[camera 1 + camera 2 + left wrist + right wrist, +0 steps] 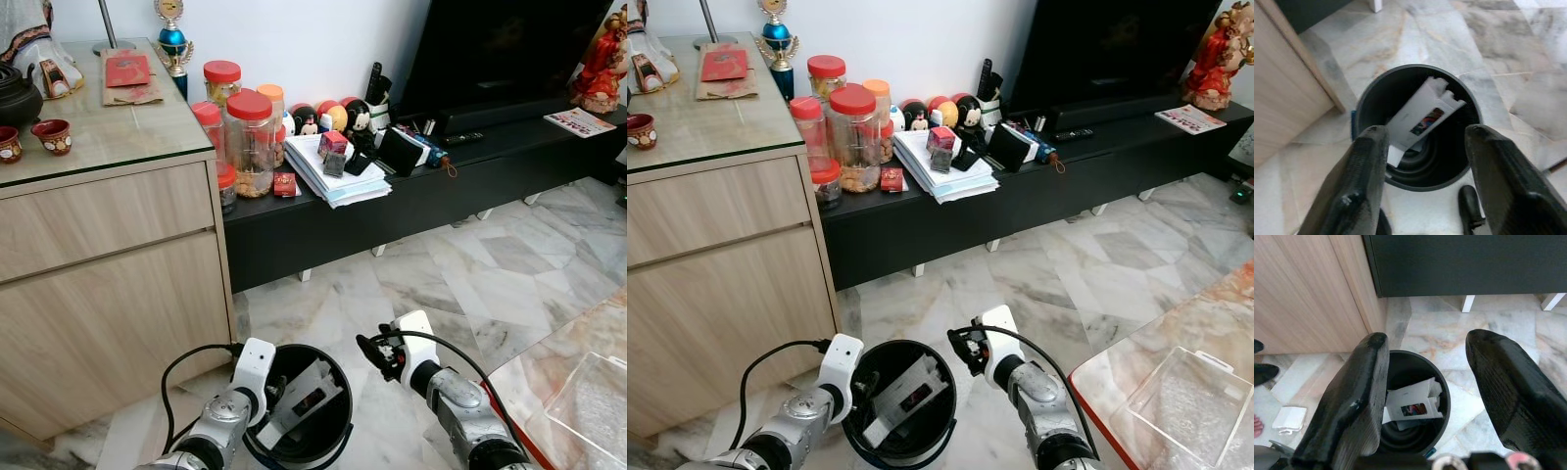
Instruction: Picking trash to rubbish bin
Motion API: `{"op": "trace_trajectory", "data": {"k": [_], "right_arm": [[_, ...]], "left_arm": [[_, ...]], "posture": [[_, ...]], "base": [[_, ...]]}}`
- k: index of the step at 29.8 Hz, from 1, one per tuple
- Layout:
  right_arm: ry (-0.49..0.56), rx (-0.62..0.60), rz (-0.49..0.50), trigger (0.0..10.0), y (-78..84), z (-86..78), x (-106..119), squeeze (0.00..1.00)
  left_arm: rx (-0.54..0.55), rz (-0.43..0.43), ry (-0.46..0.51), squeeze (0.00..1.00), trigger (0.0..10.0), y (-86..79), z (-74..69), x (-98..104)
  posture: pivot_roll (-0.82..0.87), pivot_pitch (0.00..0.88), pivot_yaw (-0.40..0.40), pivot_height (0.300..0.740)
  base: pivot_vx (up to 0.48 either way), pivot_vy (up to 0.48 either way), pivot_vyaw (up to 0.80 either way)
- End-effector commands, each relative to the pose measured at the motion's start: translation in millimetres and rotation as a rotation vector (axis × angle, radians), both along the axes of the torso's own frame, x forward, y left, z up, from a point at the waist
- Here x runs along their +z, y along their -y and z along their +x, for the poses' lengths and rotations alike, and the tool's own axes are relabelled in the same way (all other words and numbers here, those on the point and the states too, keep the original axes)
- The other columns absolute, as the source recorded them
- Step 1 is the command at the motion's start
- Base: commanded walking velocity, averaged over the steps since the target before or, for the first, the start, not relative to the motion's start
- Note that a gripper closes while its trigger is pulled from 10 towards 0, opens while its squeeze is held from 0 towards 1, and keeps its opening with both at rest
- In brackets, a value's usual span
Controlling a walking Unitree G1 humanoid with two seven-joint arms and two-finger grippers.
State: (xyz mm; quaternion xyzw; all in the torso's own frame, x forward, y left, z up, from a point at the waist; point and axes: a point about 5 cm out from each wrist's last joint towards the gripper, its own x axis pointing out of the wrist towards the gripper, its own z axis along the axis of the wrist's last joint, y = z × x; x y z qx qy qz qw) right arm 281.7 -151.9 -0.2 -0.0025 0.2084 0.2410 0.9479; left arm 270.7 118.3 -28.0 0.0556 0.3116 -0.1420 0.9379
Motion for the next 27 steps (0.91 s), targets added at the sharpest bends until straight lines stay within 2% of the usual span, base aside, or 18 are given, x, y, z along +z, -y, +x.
{"op": "trace_trajectory", "data": {"k": [1,4,6,9,12,14,15,16,18,19,24,25,27], "right_arm": [[0.008,-0.037,0.003,10.0,5.0,2.0,1,0.0],[0.002,-0.056,-0.008,10.0,7.2,0.7,-1,0.0],[0.027,-0.067,0.004,10.0,8.0,-0.4,0,0.0],[0.072,-0.067,0.034,10.0,6.0,2.5,6,0.0],[0.105,-0.08,0.042,10.0,6.1,5.8,11,0.0],[0.175,-0.103,0.076,10.0,4.8,13.4,23,0.0],[0.175,-0.103,0.076,10.0,4.8,13.4,23,0.0],[0.226,-0.117,0.096,10.0,3.0,18.3,31,0.0],[0.247,-0.127,0.105,10.0,2.5,20.7,35,0.0],[0.282,-0.141,0.117,10.0,1.9,24.7,41,0.0],[0.369,-0.162,0.166,10.0,-2.9,36.3,61,0.0],[0.408,-0.172,0.181,10.0,-5.3,41.6,70,0.0],[0.431,-0.176,0.191,10.0,-7.0,44.4,76,0.0]], "left_arm": [[0.015,0.023,0.02,0.0,10.0,-2.9,0.9,1],[0.061,0.043,0.044,0.0,10.0,-10.4,1.5,2],[0.136,0.102,0.1,0.0,10.0,-24.3,0.7,3],[0.171,0.159,0.174,0.0,10.0,-31.3,2.7,7],[0.208,0.165,0.235,0.0,10.0,-34.6,5.9,13],[0.271,0.172,0.366,0.0,10.0,-38.7,12.9,28],[0.271,0.172,0.366,0.0,10.0,-38.7,12.9,28],[0.296,0.167,0.443,0.0,10.0,-40.1,16.8,37],[0.303,0.163,0.476,0.0,10.0,-40.2,18.5,41],[0.306,0.162,0.539,0.0,10.0,-38.8,21.6,50],[0.293,0.172,0.69,0.0,10.0,-32.9,31.1,73],[0.287,0.172,0.767,0.0,10.0,-29.0,37.1,87],[0.279,0.176,0.816,0.0,10.0,-25.7,40.5,96]], "posture": [[0.16,0.0,-0.14,0.74],[0.16,0.0,-0.14,0.74],[0.17,0.0,-0.136,0.74],[0.17,0.0,-0.13,0.74],[0.17,0.0,-0.13,0.74],[0.17,0.0,-0.13,0.74],[0.17,0.0,-0.13,0.74],[0.18,0.0,-0.127,0.74],[0.18,0.0,-0.127,0.74],[0.18,0.0,-0.127,0.74],[0.18,0.0,-0.129,0.74],[0.18,0.0,-0.127,0.74],[0.18,0.0,-0.127,0.74]], "base": [[0.0,0.0,0.0],[0.0,0.0,0.0],[0.0,0.0,0.0],[0.0,0.0,0.0],[0.0,0.0,0.0],[0.0,0.0,0.0],[0.0,0.0,0.0],[0.0,0.0,0.0],[0.0,0.0,0.0],[0.0,0.0,0.0],[0.0,0.0,0.0],[0.0,0.0,0.0],[0.0,0.0,0.0]]}}
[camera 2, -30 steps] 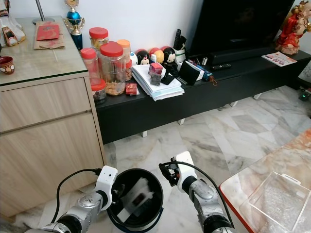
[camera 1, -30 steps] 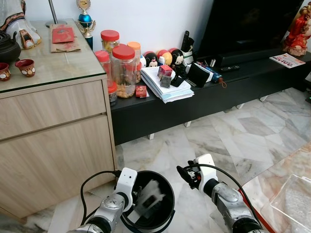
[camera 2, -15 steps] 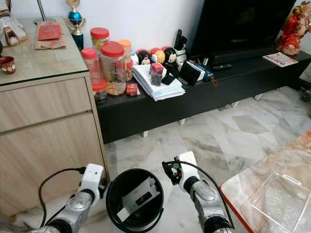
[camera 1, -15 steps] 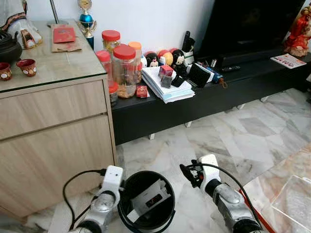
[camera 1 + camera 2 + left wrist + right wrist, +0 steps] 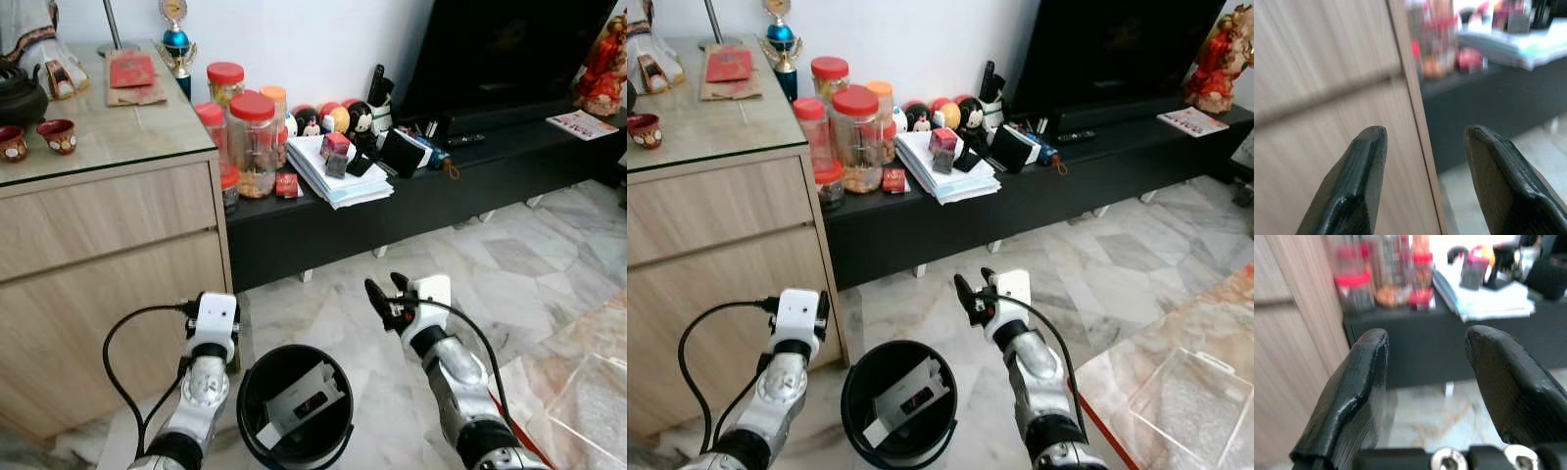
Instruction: Picking trash to rubbish bin
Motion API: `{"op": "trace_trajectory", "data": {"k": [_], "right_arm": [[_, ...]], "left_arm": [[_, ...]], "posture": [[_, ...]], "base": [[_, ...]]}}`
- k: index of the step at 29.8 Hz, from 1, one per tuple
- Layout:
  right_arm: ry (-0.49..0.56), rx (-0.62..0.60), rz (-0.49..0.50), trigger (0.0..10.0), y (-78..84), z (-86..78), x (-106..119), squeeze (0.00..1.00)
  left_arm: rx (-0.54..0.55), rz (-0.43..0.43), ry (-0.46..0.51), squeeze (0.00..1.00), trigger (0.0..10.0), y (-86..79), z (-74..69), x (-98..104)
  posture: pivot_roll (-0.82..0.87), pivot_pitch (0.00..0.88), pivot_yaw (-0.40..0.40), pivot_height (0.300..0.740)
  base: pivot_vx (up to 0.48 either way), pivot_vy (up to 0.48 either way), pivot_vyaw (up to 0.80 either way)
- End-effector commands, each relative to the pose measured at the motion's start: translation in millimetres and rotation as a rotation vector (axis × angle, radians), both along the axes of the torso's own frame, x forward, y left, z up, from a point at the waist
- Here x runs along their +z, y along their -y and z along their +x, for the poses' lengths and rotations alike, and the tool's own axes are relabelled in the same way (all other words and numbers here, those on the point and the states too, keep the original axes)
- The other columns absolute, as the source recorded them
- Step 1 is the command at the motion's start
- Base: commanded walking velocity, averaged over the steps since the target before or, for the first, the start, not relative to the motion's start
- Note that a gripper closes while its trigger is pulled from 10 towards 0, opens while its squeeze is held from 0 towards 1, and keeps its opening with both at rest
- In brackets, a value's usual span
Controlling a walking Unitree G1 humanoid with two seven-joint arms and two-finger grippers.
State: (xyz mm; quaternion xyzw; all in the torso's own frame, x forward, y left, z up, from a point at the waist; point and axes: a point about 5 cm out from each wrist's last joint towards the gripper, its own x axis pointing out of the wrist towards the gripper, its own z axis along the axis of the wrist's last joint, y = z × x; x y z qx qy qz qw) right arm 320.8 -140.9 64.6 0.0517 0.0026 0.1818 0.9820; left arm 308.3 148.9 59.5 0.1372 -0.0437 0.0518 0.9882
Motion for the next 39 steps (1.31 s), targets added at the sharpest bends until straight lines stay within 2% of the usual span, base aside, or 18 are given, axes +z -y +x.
{"op": "trace_trajectory", "data": {"k": [1,5,10,28,39], "right_arm": [[0.059,-0.027,0.015,10.0,3.4,6.0,13,0.0],[0.075,-0.031,0.021,10.0,2.5,7.0,16,0.0],[0.088,-0.067,0.031,10.0,5.8,8.0,18,0.0],[0.101,-0.07,0.039,10.0,1.6,11.0,22,0.0],[0.098,-0.074,0.037,10.0,3.7,11.8,22,0.0]], "left_arm": [[-0.026,0.02,0.067,0.0,10.0,7.1,4.1,12],[-0.089,0.069,0.132,0.0,10.0,18.6,7.4,24],[-0.095,0.109,0.177,0.0,10.0,22.0,6.5,30],[-0.079,0.118,0.201,0.0,10.0,21.3,10.0,38],[-0.086,0.121,0.2,0.0,10.0,22.5,10.4,38]], "posture": [[0.18,0.0,-0.127,0.74],[0.18,0.0,-0.126,0.74],[0.18,0.0,-0.125,0.74],[0.18,0.0,-0.123,0.74],[0.19,0.0,-0.118,0.74]], "base": [[0.0,0.0,0.0],[0.0,0.0,0.0],[0.0,0.0,0.0],[0.0,0.0,0.0],[-0.243,0.0,0.0]]}}
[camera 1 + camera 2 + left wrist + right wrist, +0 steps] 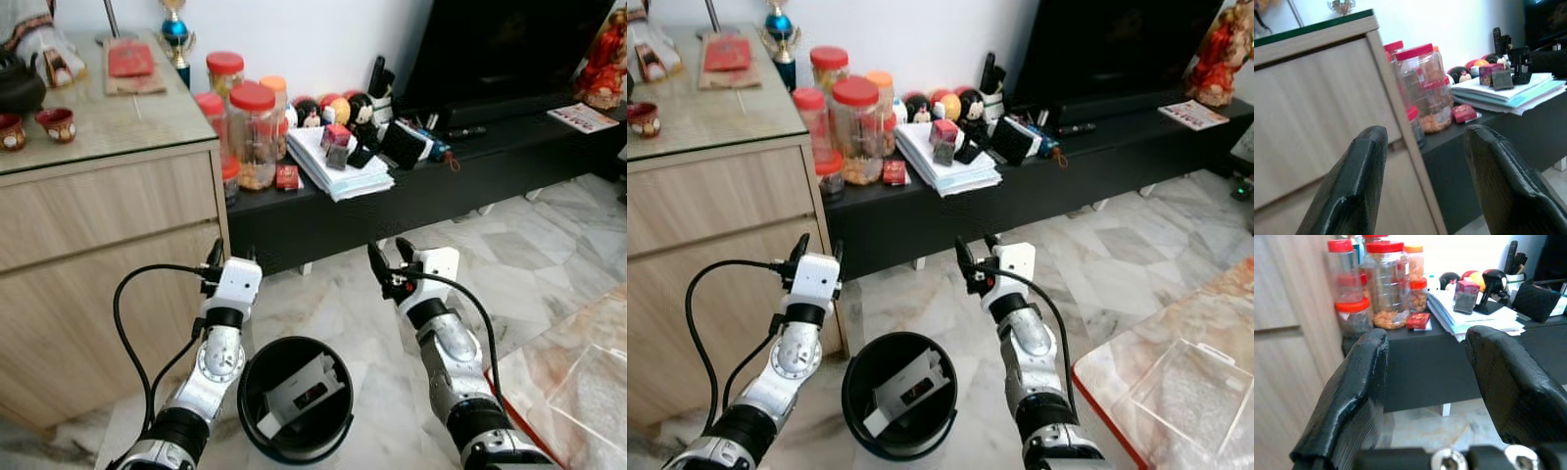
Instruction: Picking trash to rubbish bin
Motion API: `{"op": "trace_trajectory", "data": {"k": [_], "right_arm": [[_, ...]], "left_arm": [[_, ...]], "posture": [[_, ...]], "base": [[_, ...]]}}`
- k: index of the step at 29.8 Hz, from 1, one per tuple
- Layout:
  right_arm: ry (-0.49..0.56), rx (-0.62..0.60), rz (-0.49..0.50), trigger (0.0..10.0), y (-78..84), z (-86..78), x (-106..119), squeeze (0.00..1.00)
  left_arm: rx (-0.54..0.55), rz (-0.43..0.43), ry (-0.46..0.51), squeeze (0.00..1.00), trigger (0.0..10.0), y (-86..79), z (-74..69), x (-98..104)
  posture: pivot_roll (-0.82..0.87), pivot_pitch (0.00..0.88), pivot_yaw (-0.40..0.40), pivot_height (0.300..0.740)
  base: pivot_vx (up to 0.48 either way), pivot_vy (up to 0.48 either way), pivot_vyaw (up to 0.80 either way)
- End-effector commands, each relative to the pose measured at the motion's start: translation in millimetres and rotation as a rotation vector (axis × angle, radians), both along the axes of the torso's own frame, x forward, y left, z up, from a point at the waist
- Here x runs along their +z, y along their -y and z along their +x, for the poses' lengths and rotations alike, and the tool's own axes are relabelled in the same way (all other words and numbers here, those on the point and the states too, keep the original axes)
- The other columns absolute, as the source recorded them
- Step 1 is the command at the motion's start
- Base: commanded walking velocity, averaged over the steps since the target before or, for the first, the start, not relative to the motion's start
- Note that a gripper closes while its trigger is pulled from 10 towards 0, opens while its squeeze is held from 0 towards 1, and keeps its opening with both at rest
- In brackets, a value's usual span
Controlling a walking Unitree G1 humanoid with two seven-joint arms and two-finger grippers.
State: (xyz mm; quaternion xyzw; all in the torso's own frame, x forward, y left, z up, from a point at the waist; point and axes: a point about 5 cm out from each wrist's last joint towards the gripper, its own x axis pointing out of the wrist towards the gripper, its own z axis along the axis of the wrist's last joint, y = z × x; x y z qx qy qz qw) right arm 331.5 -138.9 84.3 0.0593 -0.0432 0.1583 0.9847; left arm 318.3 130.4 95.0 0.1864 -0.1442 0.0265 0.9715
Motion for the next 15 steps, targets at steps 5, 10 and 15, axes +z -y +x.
{"op": "trace_trajectory", "data": {"k": [5,10,15], "right_arm": [[0.011,-0.025,0.01,10.0,5.1,0.3,1.1,0.0],[0.007,-0.026,0.013,10.0,4.6,-0.1,0.1,0.0],[0.004,-0.031,0.017,10.0,3.5,-1.7,-2.3,0.0]], "left_arm": [[-0.022,0.015,0.009,0.0,10.0,3.6,0.1,2.1],[-0.025,0.017,0.005,0.0,10.0,4.0,0.9,2.1],[-0.04,0.022,-0.003,0.0,10.0,5.7,0.9,1.2]], "posture": [[0.19,0.0,-0.112,0.74],[0.19,0.0,-0.108,0.74],[0.2,0.0,-0.087,0.74]], "base": [[-0.244,0.0,0.0],[-0.244,0.0,0.0],[-0.247,0.0,0.0]]}}
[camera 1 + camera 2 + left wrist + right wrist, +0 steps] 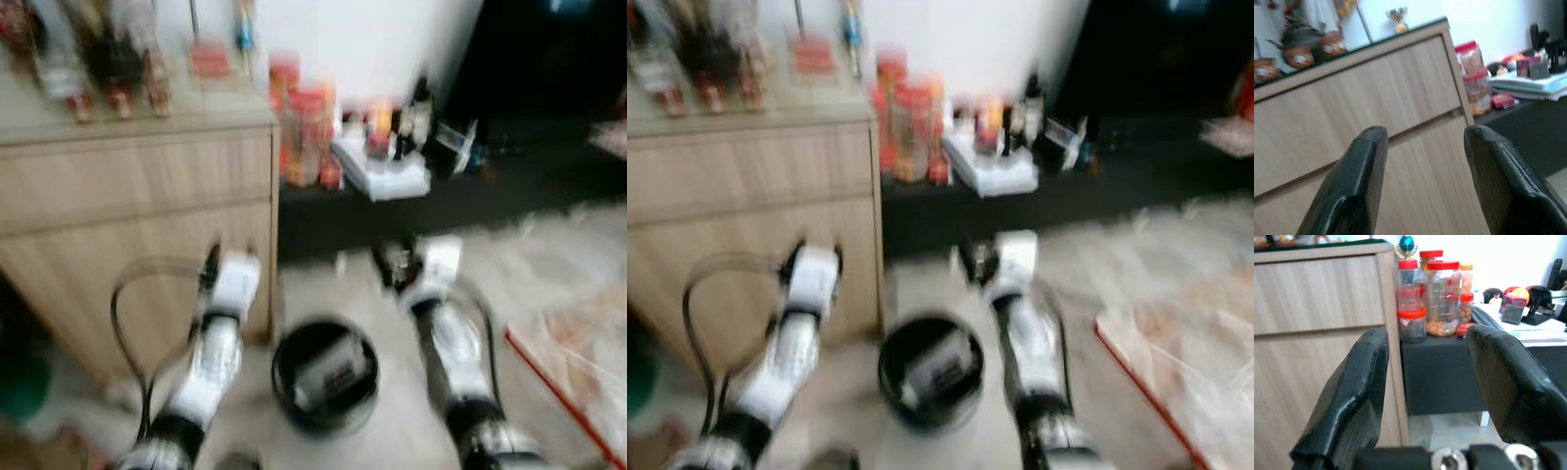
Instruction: Picking trash to rubbish bin
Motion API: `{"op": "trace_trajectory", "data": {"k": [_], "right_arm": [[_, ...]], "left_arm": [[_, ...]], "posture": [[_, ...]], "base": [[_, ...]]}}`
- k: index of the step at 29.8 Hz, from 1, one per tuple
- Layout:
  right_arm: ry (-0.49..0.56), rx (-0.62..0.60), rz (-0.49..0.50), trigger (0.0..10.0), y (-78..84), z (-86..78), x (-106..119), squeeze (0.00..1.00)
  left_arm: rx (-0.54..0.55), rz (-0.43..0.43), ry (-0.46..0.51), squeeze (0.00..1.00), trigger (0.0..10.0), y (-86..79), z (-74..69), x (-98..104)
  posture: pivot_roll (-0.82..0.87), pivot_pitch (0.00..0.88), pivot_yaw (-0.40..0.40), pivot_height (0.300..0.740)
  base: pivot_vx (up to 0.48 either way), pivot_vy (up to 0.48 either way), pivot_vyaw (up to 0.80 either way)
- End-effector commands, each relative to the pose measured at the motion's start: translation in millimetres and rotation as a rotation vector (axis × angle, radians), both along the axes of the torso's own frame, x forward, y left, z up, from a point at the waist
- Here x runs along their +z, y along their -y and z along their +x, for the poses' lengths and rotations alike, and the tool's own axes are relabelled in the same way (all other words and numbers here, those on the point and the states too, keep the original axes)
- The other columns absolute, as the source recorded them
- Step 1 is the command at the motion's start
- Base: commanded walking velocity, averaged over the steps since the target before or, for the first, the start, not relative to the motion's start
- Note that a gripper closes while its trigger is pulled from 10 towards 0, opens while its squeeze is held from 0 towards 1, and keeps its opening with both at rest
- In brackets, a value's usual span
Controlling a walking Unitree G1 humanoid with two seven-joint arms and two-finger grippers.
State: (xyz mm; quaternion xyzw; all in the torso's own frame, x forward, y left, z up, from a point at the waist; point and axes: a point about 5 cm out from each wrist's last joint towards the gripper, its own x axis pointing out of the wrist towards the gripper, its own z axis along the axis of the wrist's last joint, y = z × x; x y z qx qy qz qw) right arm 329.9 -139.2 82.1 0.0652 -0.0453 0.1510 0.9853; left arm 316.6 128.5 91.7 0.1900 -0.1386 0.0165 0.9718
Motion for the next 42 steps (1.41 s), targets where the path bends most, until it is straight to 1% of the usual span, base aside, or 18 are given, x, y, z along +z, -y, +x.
{"op": "trace_trajectory", "data": {"k": [1,4,5,8,14,22,29,32,35,36,38,39,41,42], "right_arm": [[0.002,-0.016,0.004,10.0,3.1,-0.1,0,0.0],[0.0,-0.027,0.01,10.0,3.4,-0.6,-1,0.0],[-0.001,-0.032,0.013,10.0,3.4,-0.8,-1,0.0],[-0.003,-0.048,0.027,10.0,2.0,-0.9,-2,0.0],[-0.002,-0.061,0.042,10.0,0.3,-1.2,-3,0.0],[0.005,-0.081,0.046,10.0,3.7,-0.8,-2,0.0],[0.006,-0.089,0.046,10.0,5.4,-0.3,-2,0.0],[0.001,-0.096,0.042,10.0,7.6,-0.4,-2,0.0],[-0.018,-0.106,0.036,10.0,10.6,-1.4,-6,0.0],[-0.041,-0.121,0.029,10.0,14.3,-2.5,-10,0.0],[-0.049,-0.126,0.026,10.0,15.6,-3.0,-12,0.0],[-0.083,-0.149,0.027,10.0,21.2,-4.5,-17,0.0],[-0.097,-0.159,0.027,10.0,23.6,-5.2,-19,0.0],[-0.125,-0.172,0.019,10.0,27.3,-6.9,-24,0.0]], "left_arm": [[-0.023,0.012,0.012,0.0,10.0,3.7,2.6,5],[-0.033,0.017,0.008,0.0,10.0,4.4,3.1,5],[-0.036,0.02,0.009,0.0,10.0,4.1,3.6,6],[-0.04,0.028,0.01,0.0,10.0,0.8,5.4,8],[-0.042,0.035,0.009,0.0,10.0,-3.3,8.2,10],[-0.06,0.031,0.008,0.0,10.0,1.9,9.3,12],[-0.066,0.029,0.0,0.0,10.0,2.9,9.4,10],[-0.058,0.018,-0.034,0.0,10.0,1.5,10.0,6],[-0.022,-0.026,-0.093,0.0,10.0,-4.7,9.8,-4],[-0.009,-0.022,-0.146,0.0,10.0,-8.5,8.6,-13],[-0.006,-0.018,-0.164,0.0,10.0,-9.7,8.1,-16],[-0.013,-0.006,-0.232,0.0,10.0,-12.2,4.6,-28],[-0.016,-0.001,-0.262,0.0,10.0,-13.3,2.9,-33],[-0.018,-0.005,-0.305,0.0,10.0,-15.3,0.4,-40]], "posture": [[0.2,0.0,-0.087,0.74],[0.2,0.0,-0.087,0.74],[0.21,0.0,-0.07,0.74],[0.21,0.0,-0.052,0.74],[0.21,0.0,-0.034,0.74],[0.2,0.0,-0.027,0.74],[0.2,0.0,-0.026,0.74],[0.2,0.0,-0.032,0.74],[0.2,0.0,-0.04,0.74],[0.2,0.0,-0.04,0.74],[0.2,0.0,-0.04,0.74],[0.21,0.0,-0.049,0.74],[0.21,0.0,-0.049,0.74],[0.2,0.0,-0.053,0.74]], "base": [[-0.247,0.0,0.0],[-0.246,0.0,0.0],[-0.244,0.0,0.0],[-0.245,0.0,0.0],[-0.246,0.0,0.0],[-0.244,0.0,0.0],[-0.242,0.0,0.0],[0.0,0.0,0.0],[0.0,0.0,0.0],[0.0,0.0,0.0],[0.0,0.0,0.0],[0.0,0.0,0.0],[0.0,0.0,0.0],[0.0,0.0,0.0]]}}
